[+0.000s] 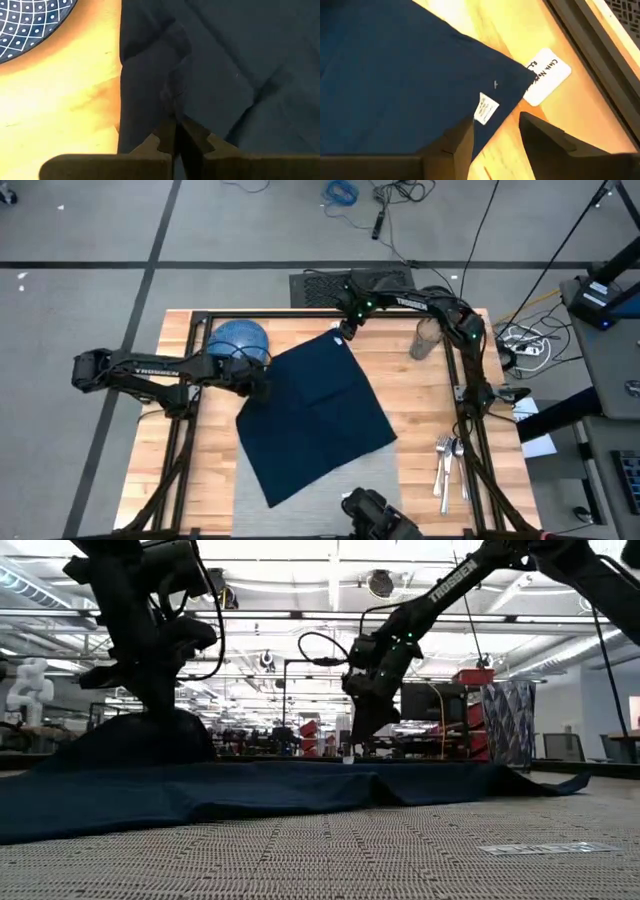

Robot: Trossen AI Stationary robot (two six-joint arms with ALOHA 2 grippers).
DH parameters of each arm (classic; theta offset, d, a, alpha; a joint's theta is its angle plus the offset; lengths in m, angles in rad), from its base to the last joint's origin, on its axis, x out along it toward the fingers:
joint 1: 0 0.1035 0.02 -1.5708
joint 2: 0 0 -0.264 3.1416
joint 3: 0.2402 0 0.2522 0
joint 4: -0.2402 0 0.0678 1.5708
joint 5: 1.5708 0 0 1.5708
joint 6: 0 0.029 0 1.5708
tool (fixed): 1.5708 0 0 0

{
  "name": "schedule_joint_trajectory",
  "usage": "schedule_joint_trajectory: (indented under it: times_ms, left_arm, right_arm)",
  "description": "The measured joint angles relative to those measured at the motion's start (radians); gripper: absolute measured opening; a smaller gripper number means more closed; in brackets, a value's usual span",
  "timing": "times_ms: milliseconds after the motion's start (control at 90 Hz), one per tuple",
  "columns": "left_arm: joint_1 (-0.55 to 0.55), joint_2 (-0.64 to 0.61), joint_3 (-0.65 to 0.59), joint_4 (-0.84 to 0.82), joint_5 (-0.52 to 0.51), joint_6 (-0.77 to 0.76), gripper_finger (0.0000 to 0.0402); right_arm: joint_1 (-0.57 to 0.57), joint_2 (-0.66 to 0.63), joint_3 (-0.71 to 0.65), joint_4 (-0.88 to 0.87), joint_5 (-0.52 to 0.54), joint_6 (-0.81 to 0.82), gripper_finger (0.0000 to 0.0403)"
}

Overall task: Set table place
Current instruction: Fold the dark blue napkin

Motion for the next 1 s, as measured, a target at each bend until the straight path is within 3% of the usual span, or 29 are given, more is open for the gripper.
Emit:
schedule_joint_trajectory:
  times_ms: [233,567,700,911,1000]
  left_arm:
    - [-0.012,0.0,0.0,0.089,0.044,0.0,0.0]
    - [-0.045,0.0,0.0,0.123,0.065,-0.002,0.0]
    - [-0.045,0.0,0.0,0.123,0.065,-0.002,0.0]
    - [-0.045,0.0,0.0,0.119,0.064,-0.001,0.0]
    - [-0.045,0.0,0.0,0.119,0.064,-0.001,0.0]
  right_arm:
    - [0.002,0.053,0.0,-0.011,-0.04,0.028,0.0168]
    - [0.009,0.08,0.0,0.015,-0.039,0.031,0.0149]
    - [0.009,0.08,0.0,0.021,-0.039,0.032,0.0114]
    - [0.006,0.085,0.0,-0.002,-0.072,0.026,0.0017]
    - [0.001,0.087,0.0,-0.019,-0.109,0.024,0.0007]
